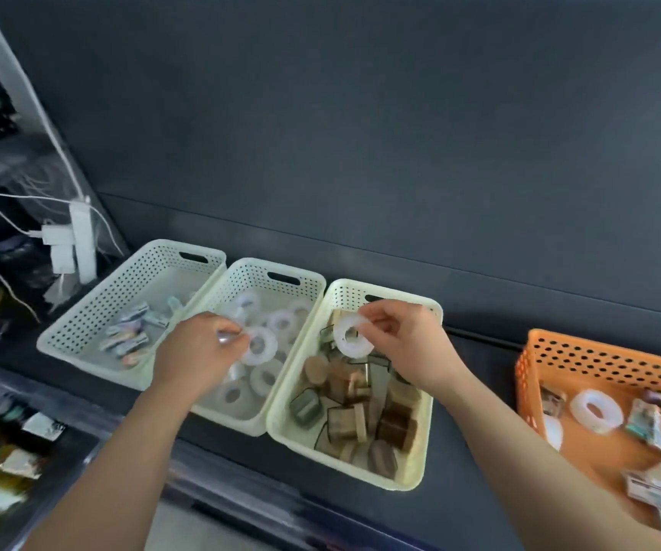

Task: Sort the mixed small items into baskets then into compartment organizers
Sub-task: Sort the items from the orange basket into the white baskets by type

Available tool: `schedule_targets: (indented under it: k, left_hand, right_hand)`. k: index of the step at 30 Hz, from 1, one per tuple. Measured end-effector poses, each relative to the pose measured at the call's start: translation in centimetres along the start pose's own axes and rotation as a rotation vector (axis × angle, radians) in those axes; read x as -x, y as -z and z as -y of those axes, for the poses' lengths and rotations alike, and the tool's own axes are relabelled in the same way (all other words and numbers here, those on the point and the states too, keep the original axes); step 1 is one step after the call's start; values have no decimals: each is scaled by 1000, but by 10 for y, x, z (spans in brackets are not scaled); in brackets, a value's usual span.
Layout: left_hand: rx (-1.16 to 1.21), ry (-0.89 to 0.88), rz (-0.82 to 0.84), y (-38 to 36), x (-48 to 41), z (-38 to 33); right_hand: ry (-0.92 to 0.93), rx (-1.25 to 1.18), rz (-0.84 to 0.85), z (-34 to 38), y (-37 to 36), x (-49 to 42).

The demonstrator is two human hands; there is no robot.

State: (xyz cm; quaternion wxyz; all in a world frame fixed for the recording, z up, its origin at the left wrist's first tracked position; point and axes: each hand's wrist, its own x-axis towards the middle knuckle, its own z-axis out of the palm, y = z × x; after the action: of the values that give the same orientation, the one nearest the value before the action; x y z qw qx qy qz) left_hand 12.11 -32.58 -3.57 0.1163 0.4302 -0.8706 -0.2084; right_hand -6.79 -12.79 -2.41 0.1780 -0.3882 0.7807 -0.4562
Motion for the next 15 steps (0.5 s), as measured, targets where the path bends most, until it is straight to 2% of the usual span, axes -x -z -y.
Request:
schedule_targets:
  k: [4,8,12,15]
  left_hand:
    - [-4,6,94,-8,-11,24]
    - [214,0,299,-8,-19,37]
    - [378,83,288,4,-27,45]
    - [295,24,351,3,-34,52]
  right_hand:
    - [42,72,-18,16,-37,-27]
    - [103,193,48,23,-66,-52]
    - [118,355,173,26,-90,-68]
    - [108,579,251,27,-103,-78]
